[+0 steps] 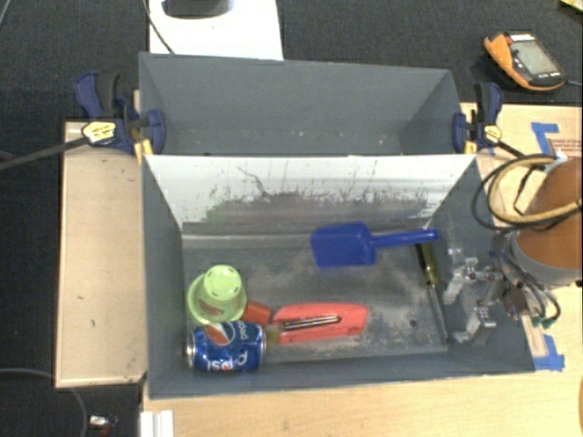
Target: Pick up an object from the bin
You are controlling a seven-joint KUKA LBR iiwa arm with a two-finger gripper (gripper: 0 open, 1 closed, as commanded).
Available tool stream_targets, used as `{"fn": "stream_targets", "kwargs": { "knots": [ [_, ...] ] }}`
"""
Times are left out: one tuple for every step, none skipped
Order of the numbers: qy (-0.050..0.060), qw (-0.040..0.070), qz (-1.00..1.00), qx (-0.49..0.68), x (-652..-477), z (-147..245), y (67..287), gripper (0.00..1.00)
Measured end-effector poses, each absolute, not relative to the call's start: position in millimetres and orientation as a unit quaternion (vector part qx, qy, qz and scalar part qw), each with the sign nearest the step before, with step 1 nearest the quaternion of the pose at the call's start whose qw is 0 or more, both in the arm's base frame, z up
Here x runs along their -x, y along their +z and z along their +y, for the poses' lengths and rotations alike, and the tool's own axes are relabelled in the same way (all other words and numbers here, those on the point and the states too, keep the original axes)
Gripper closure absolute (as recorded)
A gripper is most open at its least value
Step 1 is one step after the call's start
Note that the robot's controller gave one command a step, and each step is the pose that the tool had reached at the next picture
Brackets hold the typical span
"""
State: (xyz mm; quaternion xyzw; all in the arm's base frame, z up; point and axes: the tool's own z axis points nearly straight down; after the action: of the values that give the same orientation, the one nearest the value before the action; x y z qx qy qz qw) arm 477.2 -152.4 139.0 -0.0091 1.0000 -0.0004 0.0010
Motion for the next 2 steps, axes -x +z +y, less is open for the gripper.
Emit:
{"fn": "stream_targets", "kwargs": {
  "knots": [
    [0.000,0.001,1.000,0.010,-477.2,-152,139,0.00],
    [0.000,0.002,1.000,-0.007,-502.3,-144,185,0.00]
  ]
}}
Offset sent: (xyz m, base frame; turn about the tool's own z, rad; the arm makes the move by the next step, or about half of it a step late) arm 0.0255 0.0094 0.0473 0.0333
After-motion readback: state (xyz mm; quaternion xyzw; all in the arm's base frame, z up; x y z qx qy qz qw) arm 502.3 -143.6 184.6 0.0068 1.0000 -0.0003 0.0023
